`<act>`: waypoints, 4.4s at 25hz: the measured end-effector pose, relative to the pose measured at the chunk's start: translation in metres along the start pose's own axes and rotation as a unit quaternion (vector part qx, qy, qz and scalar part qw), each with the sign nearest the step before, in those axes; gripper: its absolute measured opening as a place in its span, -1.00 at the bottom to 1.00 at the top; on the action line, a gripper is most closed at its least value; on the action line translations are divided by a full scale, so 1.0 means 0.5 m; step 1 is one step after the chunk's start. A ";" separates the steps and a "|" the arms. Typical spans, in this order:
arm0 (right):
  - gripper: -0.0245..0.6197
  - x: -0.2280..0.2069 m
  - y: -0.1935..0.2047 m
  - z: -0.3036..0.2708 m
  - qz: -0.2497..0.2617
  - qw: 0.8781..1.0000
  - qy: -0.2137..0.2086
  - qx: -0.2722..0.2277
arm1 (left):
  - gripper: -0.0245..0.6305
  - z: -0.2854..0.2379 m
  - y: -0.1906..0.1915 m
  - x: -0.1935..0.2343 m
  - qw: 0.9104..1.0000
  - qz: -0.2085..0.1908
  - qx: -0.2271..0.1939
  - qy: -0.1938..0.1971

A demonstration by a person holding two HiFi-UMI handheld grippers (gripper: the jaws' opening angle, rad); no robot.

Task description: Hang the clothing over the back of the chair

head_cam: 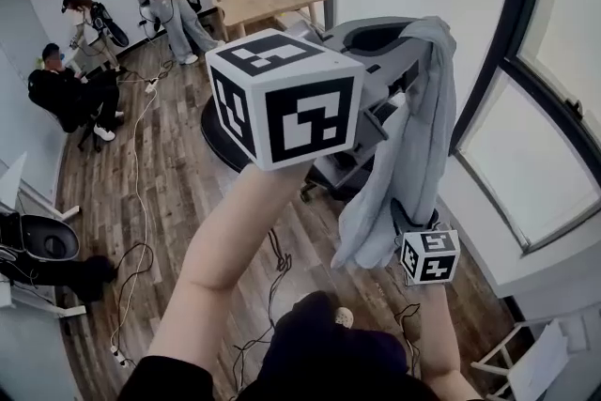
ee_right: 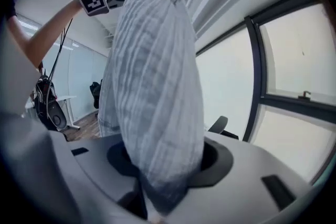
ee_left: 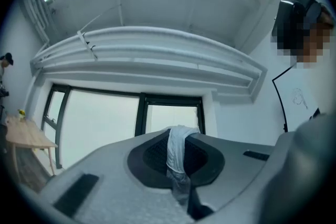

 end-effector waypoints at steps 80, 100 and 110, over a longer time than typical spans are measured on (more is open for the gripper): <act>-0.80 0.442 -0.514 -0.390 0.592 0.779 -0.201 0.046 | -0.92 0.950 0.665 0.169 0.901 0.265 0.163 -0.302; -0.39 0.399 -0.478 -0.352 0.638 0.704 -0.281 0.134 | -0.92 0.811 0.905 0.254 0.863 0.373 0.222 -0.259; -0.34 0.336 -0.465 -0.248 0.600 0.728 -0.311 0.117 | -0.91 0.779 0.918 0.259 0.844 0.386 0.206 -0.310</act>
Point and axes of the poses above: the fingertips, and each gripper's own axes: z backward along the fingers, x to its left, y out of its underside, the point moved 9 cm from there along z, backward along the fingers, and after that the axes turned 11 degrees about x, right-handed, at the moved point
